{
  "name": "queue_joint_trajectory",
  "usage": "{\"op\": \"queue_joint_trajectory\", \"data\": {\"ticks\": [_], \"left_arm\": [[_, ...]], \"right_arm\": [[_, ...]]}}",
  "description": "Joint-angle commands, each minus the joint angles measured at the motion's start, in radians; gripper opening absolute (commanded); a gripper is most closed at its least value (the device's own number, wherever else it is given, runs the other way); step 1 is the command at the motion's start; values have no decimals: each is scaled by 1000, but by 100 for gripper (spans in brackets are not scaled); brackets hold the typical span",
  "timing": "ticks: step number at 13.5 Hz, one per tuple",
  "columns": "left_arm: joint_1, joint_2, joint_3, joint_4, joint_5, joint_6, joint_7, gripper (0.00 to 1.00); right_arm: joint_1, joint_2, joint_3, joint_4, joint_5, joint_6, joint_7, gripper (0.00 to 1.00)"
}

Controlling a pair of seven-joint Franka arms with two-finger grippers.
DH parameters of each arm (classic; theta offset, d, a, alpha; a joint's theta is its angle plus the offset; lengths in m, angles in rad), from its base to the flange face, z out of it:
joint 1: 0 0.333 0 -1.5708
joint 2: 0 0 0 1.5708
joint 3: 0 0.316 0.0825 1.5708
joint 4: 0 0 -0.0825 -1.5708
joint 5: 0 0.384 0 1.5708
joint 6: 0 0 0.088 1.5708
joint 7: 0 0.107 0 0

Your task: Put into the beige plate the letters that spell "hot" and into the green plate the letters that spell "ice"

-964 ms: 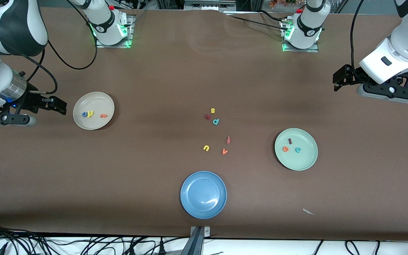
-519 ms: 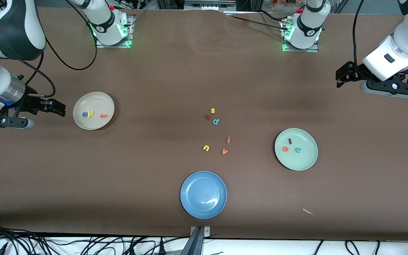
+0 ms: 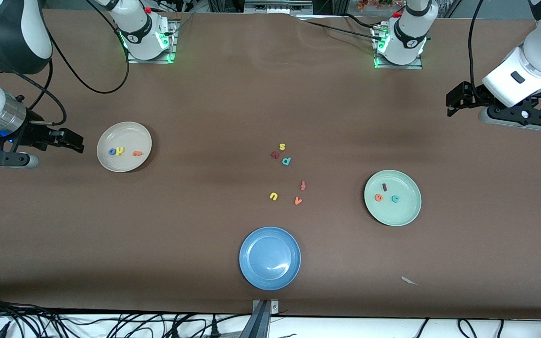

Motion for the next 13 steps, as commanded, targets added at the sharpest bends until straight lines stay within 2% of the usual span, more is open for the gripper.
{"op": "queue_joint_trajectory", "data": {"ticks": [1,5,13], "left_arm": [[19,-28,-15,-27,-11,13,18,100],[17,-26,8,-26,-92,14,17,100],[17,-20,8,-24,-83,7,17,100]], "right_arm": [[-17,-38,11,7,1,-27,12,100],[-20,-38,3,26,6,-44,18,100],[-21,-36,-15,37,7,-47,13,100]]}}
